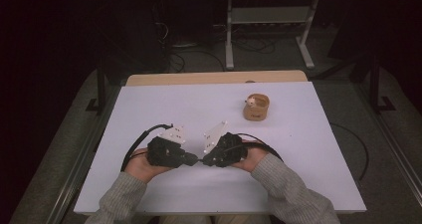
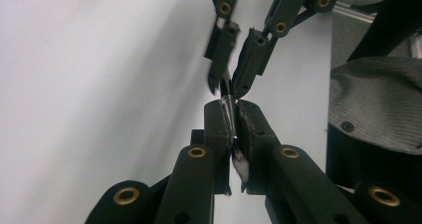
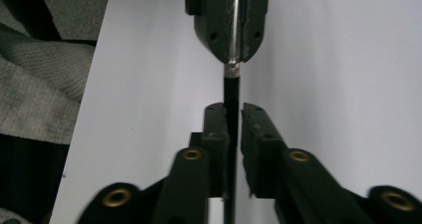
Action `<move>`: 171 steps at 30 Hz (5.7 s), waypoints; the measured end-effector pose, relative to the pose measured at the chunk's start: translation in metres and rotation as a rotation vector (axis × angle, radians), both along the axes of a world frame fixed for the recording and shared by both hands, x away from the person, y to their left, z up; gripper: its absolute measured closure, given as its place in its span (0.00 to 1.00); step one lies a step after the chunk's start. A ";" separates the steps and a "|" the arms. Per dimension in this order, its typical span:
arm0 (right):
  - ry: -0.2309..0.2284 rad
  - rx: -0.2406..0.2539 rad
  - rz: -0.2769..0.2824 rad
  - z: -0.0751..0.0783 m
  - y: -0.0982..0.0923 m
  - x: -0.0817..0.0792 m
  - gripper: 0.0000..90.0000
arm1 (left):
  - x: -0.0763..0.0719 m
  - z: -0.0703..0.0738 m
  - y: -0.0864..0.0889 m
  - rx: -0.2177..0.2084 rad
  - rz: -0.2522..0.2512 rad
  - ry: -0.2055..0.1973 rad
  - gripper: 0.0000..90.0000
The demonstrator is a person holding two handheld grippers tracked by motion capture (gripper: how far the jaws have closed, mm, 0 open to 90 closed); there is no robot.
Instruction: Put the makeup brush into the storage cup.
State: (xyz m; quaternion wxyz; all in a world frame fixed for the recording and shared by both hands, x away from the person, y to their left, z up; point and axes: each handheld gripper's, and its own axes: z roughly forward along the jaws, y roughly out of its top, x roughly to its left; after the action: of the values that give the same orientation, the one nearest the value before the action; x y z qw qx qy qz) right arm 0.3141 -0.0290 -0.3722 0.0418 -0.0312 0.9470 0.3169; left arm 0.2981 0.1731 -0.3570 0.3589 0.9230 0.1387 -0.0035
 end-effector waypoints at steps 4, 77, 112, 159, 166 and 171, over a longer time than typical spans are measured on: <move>0.021 0.001 0.011 -0.003 0.001 -0.001 0.92 | 0.000 -0.001 0.000 -0.008 -0.009 0.017 0.93; 0.199 0.219 -0.237 0.021 -0.060 0.040 0.92 | -0.007 -0.017 0.031 -0.122 0.222 -0.027 0.51; 0.172 0.235 -0.355 0.044 -0.101 0.073 0.92 | -0.010 -0.033 0.048 -0.109 0.290 -0.034 0.43; 0.130 0.278 -0.499 0.092 -0.145 0.128 0.92 | -0.008 -0.032 0.055 -0.121 0.306 -0.043 0.40; 0.124 0.282 -0.517 0.098 -0.149 0.133 0.92 | -0.007 -0.032 0.055 -0.125 0.310 -0.042 0.39; 0.127 0.287 -0.538 0.100 -0.154 0.138 0.92 | -0.007 -0.033 0.055 -0.120 0.309 -0.041 0.39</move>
State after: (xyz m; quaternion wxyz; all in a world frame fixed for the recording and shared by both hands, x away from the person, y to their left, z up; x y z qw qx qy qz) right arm 0.4516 -0.1832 -0.2721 0.0690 0.2465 0.8675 0.4264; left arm 0.2909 0.2281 -0.3896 0.4124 0.8674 0.2713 0.0624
